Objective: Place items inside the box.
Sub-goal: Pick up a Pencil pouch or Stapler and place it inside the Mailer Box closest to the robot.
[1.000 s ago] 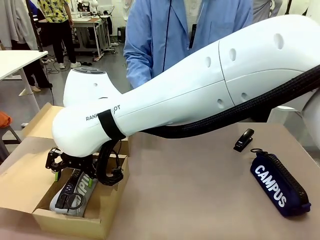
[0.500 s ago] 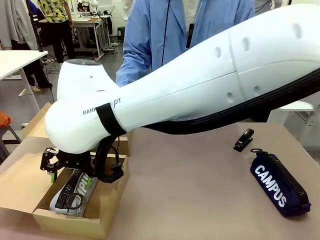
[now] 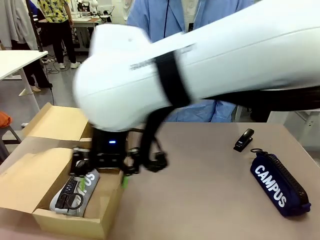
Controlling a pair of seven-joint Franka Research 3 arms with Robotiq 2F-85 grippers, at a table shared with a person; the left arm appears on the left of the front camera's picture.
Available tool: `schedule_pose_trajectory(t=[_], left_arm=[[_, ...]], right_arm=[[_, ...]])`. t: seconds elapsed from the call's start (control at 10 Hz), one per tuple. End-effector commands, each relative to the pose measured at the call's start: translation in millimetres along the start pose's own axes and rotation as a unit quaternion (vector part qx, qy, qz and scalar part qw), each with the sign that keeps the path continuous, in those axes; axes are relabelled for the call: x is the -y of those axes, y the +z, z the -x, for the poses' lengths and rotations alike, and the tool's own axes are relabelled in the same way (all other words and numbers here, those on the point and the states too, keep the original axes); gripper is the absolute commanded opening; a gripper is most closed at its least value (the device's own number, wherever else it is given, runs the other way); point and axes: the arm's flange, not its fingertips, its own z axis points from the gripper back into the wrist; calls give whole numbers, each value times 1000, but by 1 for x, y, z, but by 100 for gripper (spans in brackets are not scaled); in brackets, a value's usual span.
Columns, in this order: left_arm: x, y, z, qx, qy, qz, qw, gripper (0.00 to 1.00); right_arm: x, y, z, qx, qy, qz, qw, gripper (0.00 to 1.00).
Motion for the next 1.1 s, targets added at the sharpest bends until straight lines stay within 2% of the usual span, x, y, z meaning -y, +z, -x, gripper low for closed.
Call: schedule_pose_trajectory(t=[0.0, 0.1, 0.2, 0.3, 0.4, 0.5, 0.6, 0.8, 1.0], left_arm=[[1, 0, 1, 4, -9, 7, 1000, 100], [1, 0, 1, 4, -9, 7, 1000, 100], [1, 0, 1, 4, -9, 7, 1000, 100], [1, 0, 1, 4, -9, 7, 1000, 100], [1, 0, 1, 4, -9, 7, 1000, 100], [1, 0, 1, 4, -9, 7, 1000, 100], [1, 0, 1, 4, -9, 7, 1000, 100], [1, 0, 1, 4, -9, 7, 1000, 100], [1, 0, 1, 4, -9, 7, 1000, 100]], right_arm=[[60, 23, 57, 41, -45, -51, 997, 100], [13, 12, 65, 56, -177, 5, 983, 100], [31, 15, 23, 15, -15, -17, 1000, 100], [31, 15, 23, 15, -15, -17, 1000, 100], [39, 22, 54, 39, -73, -11, 996, 100], [47, 25, 36, 49, -83, -28, 995, 100], [80, 45, 26, 34, -98, -83, 991, 100], [181, 85, 28, 27, -159, -160, 974, 100], [295, 107, 48, -29, -160, -296, 941, 100]])
